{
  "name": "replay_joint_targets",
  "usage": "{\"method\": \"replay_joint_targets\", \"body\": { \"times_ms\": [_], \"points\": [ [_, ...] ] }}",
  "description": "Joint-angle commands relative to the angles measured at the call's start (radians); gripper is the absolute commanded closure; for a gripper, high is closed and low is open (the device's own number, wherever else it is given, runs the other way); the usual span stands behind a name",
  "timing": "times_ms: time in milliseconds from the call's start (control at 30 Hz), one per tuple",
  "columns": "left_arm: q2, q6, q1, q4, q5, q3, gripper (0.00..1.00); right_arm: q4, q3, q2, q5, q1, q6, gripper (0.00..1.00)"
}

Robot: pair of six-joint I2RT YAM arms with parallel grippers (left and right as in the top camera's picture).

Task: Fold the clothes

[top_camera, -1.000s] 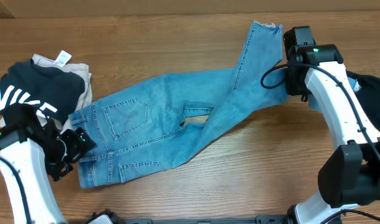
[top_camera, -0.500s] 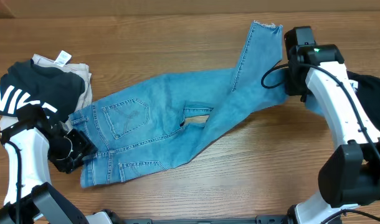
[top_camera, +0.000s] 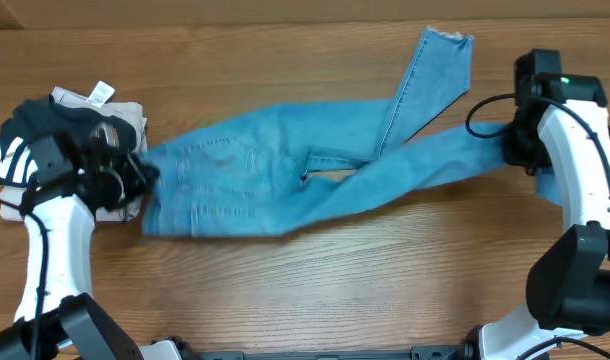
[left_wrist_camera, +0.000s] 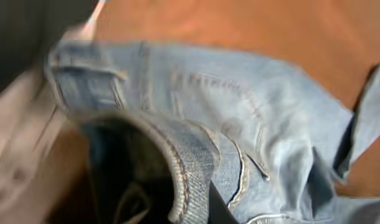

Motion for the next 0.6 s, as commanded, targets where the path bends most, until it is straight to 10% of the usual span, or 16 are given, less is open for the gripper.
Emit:
{"method": "replay_joint_targets", "body": {
  "times_ms": [0, 333, 367, 467, 567],
  "points": [
    [0.010, -0.093, -0.062, 0.156, -0.099, 0.036, 0.96, 0.000, 0.025, -0.011, 0.138, -0.024, 0.011, 0.96],
    [0.192, -0.103, -0.192, 0.253, -0.272, 0.092, 0.95, -0.019, 0.025, -0.011, 0.103, -0.026, 0.009, 0.96],
    [0.215, -0.100, -0.196, 0.235, -0.262, 0.116, 0.89, -0.017, 0.025, -0.011, 0.090, -0.026, 0.009, 0.96],
    [0.234, -0.005, -0.198, 0.122, -0.269, 0.201, 0.19, -0.014, 0.025, -0.011, 0.045, -0.026, 0.007, 0.96],
    [0.229, 0.076, -0.191, -0.037, -0.298, 0.285, 0.05, -0.008, 0.025, -0.011, 0.033, -0.026, 0.007, 0.93]
  ]
}}
